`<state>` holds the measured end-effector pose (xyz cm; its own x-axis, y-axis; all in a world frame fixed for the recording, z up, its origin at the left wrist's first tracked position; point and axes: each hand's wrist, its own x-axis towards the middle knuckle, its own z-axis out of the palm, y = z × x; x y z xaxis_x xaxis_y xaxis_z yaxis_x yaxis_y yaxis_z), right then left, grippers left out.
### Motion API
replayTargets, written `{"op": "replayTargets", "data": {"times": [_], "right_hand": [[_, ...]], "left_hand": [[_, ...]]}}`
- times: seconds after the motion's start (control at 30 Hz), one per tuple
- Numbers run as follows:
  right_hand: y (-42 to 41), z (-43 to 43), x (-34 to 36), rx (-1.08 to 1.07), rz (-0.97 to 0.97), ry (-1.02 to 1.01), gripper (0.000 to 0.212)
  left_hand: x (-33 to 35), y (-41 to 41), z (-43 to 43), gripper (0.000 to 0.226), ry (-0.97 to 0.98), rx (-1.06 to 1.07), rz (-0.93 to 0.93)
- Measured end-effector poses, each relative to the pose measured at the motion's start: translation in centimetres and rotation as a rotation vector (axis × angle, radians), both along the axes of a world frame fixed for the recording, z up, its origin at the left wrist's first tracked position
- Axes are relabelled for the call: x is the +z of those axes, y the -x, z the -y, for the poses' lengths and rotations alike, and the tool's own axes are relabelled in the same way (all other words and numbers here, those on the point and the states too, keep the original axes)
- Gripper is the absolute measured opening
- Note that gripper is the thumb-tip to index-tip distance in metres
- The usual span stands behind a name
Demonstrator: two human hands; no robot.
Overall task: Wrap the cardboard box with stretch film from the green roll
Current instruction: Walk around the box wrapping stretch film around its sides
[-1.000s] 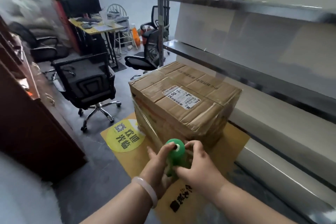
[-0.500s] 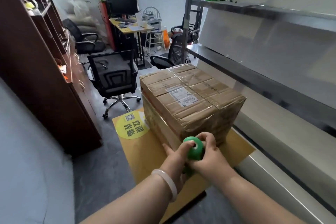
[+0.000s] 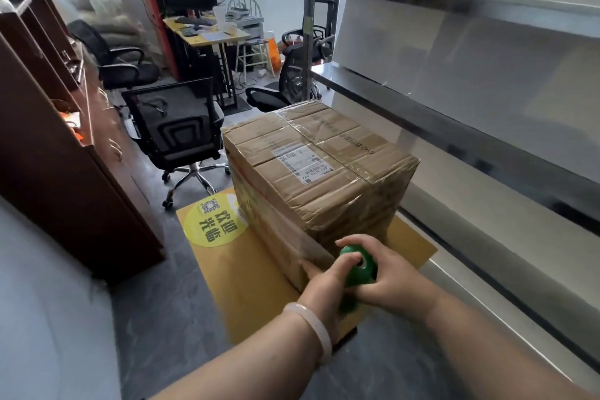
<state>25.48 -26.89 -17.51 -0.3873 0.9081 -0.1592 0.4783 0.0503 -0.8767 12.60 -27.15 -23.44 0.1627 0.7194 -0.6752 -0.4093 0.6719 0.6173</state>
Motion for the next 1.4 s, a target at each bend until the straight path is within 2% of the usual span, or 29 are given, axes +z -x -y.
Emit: {"op": "replayTargets", "data": {"times": [0.1, 0.23, 0.3, 0.37, 0.4, 0.6, 0.77, 0.93, 1.03, 1.17, 1.23, 1.4], "right_hand": [[-0.6, -1.0, -0.1, 0.017, 0.072, -0.102, 0.050], [-2.0, -3.0, -0.7, 0.049, 0.162, -0.194, 0.046], [-3.4, -4.4, -0.8, 0.057, 0.182, -0.228, 0.047], [-5.2, -5.7, -0.6, 0.118, 0.185, -0.210, 0.049], [-6.1, -6.3, -0.5, 0.168, 0.190, -0.197, 0.051], [-11.1, -10.0, 0.2, 0.408, 0.121, -0.060, 0.066], [-12.2, -11.7, 0.0, 0.446, 0.134, -0.147, 0.072], [-13.1, -13.5, 0.0, 0.382, 0.180, -0.275, 0.060], [-14.2, -14.6, -0.8, 0.368, 0.137, -0.213, 0.059], [-16.2, -16.3, -1.2, 0.501, 0.081, -0.079, 0.073], [-16.8, -17.3, -1.4, 0.551, 0.116, -0.117, 0.078], [-16.4, -18.5, -2.4, 0.563, 0.208, -0.274, 0.060]], "left_hand": [[0.2, -0.8, -0.2, 0.128, 0.025, 0.047, -0.050], [0.6, -3.2, -0.3, 0.151, -0.008, 0.103, -0.063], [1.2, -5.1, -0.2, 0.137, -0.023, 0.146, -0.055], [1.5, -7.0, -0.6, 0.117, -0.026, 0.271, -0.042], [1.7, -7.8, -0.9, 0.114, -0.024, 0.332, -0.041], [3.3, -12.1, -2.2, 0.114, -0.090, 0.558, 0.043], [3.4, -15.0, -3.1, 0.112, -0.085, 0.707, 0.043], [3.2, -16.7, -4.8, 0.151, -0.080, 0.664, -0.067], [2.4, -17.1, -6.2, 0.150, -0.082, 0.645, -0.078], [1.6, -17.1, -7.8, 0.159, -0.056, 0.637, -0.090], [1.4, -17.2, -8.2, 0.162, -0.050, 0.610, -0.083], [0.9, -17.9, -9.4, 0.145, -0.077, 0.709, -0.122]]}}
